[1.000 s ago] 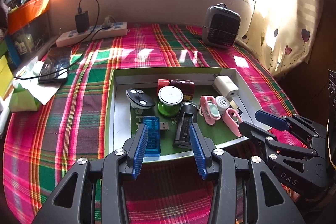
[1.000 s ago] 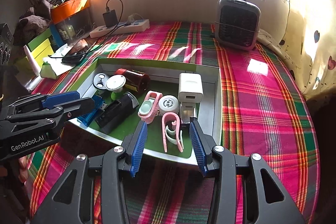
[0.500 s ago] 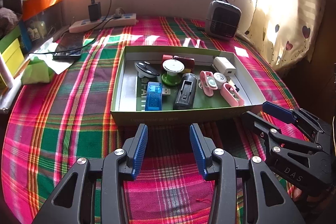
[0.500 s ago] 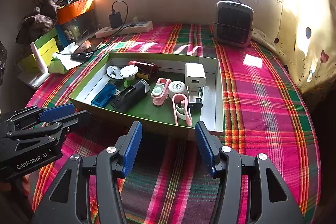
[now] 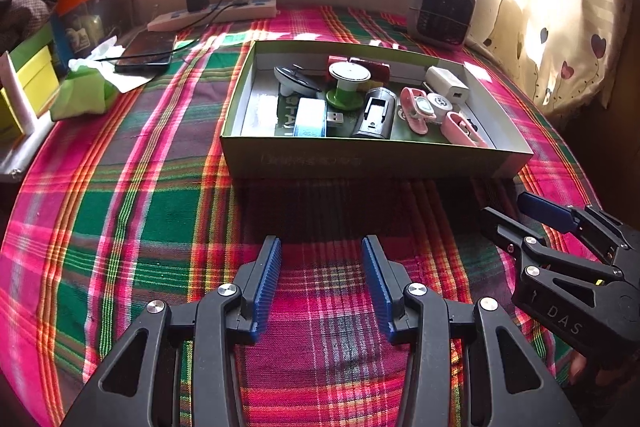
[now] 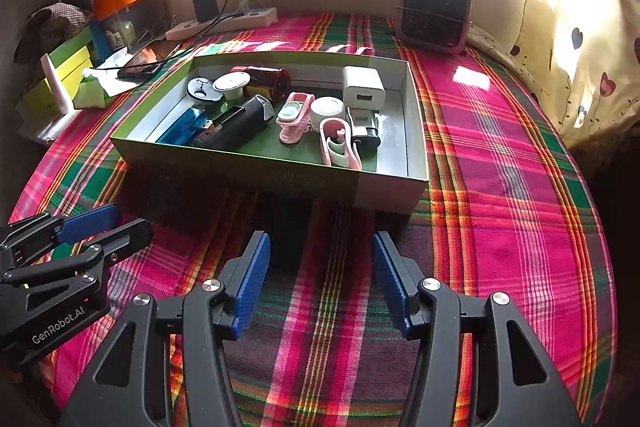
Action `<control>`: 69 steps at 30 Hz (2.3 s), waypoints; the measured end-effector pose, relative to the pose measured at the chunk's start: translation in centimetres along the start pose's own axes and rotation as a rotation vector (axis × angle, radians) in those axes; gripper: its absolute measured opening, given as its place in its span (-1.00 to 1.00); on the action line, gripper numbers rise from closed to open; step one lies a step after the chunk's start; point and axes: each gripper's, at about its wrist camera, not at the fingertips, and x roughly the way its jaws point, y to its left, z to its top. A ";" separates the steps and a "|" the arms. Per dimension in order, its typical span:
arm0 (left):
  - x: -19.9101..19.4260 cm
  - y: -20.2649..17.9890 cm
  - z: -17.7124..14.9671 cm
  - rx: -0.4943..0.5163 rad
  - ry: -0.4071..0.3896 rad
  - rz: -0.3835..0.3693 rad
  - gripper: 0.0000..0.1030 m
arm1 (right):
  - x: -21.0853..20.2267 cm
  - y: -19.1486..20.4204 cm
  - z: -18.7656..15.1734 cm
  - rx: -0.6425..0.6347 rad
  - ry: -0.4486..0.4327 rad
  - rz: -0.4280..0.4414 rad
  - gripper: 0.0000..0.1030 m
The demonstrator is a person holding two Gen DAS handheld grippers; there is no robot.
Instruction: Organize rigid objects
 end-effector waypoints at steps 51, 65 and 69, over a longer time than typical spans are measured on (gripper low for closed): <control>0.3 -1.8 -0.6 0.011 -0.028 0.124 -0.04 | 0.3 -0.3 -0.7 0.030 0.029 -0.038 0.40; 0.3 -1.8 -0.6 0.011 -0.028 0.124 -0.04 | 0.4 -0.2 -0.7 0.030 0.030 -0.038 0.42; 0.3 -1.8 -0.6 0.011 -0.028 0.124 -0.04 | 0.3 -0.2 -0.7 0.030 0.030 -0.038 0.42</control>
